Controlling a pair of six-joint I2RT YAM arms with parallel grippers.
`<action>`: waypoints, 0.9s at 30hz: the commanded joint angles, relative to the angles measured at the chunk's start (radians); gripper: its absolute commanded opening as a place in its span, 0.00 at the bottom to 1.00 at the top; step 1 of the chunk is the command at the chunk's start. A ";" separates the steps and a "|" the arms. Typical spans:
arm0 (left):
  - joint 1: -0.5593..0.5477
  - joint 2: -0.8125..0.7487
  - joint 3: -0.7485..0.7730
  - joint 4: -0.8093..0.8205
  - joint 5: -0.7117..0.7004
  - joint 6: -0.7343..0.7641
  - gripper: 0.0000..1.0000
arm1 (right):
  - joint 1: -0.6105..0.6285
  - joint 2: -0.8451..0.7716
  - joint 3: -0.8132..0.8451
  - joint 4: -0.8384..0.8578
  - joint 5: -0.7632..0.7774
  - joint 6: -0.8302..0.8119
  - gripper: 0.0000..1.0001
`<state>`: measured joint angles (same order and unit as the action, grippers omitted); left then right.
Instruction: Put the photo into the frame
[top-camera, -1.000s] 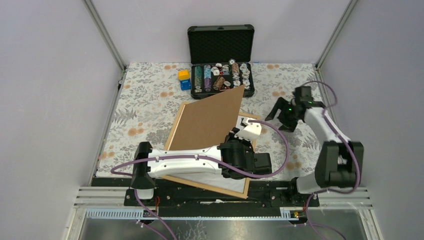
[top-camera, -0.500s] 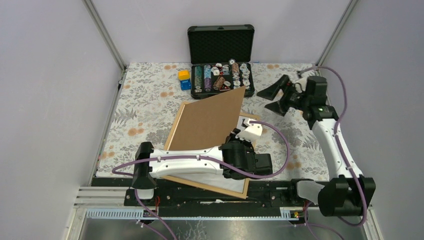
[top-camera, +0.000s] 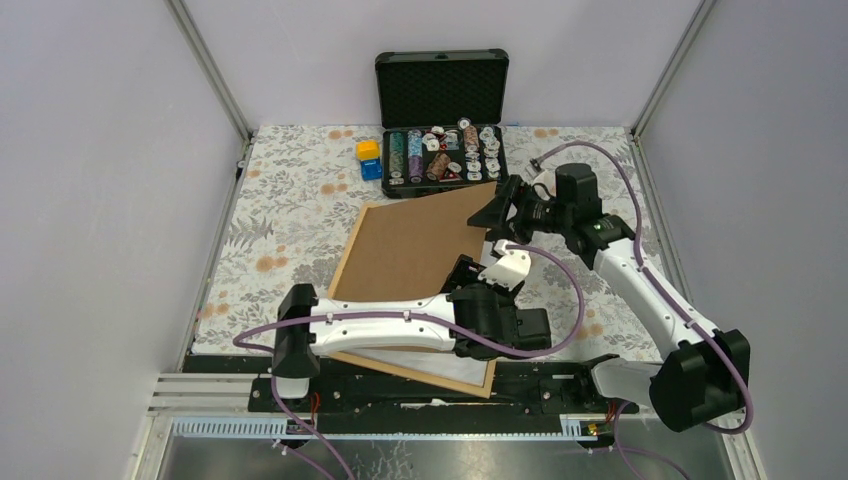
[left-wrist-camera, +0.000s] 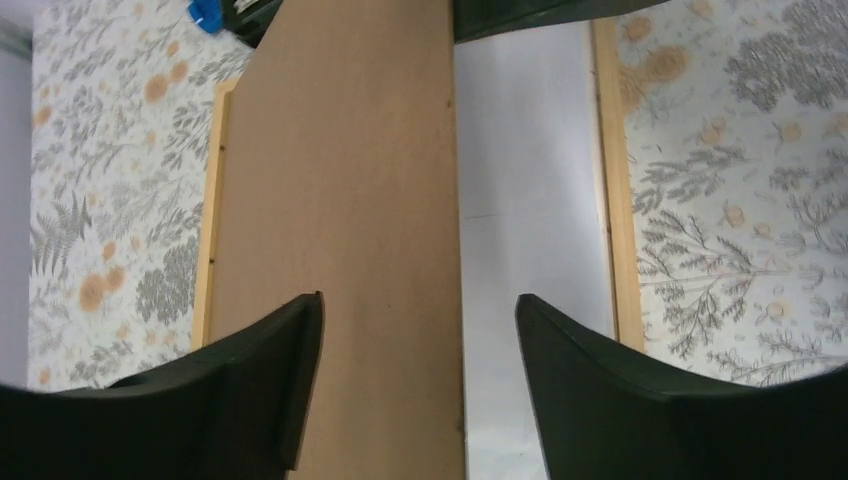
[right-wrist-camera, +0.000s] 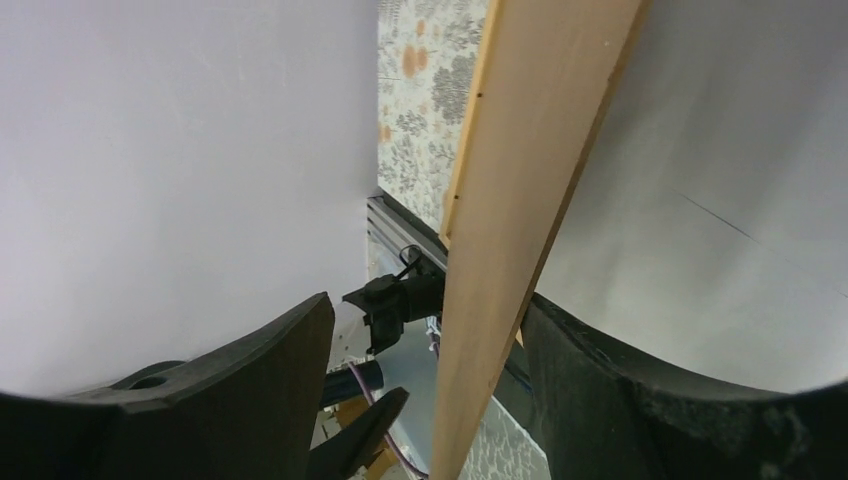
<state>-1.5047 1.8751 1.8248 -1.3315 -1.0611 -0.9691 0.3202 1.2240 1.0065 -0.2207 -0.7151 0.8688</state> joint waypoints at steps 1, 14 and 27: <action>-0.007 -0.068 -0.041 0.137 0.074 0.071 0.83 | 0.008 -0.017 -0.062 0.087 0.004 0.008 0.74; 0.272 -0.596 -0.409 0.580 0.675 0.326 0.99 | 0.009 0.031 -0.229 0.171 -0.031 -0.021 0.71; 1.557 -0.490 -0.764 0.770 1.371 0.513 0.99 | 0.008 0.099 -0.311 0.159 -0.024 -0.140 0.76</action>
<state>-0.0910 1.2675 1.1198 -0.6624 0.0628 -0.5179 0.3202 1.3056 0.6979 -0.0952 -0.6987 0.7815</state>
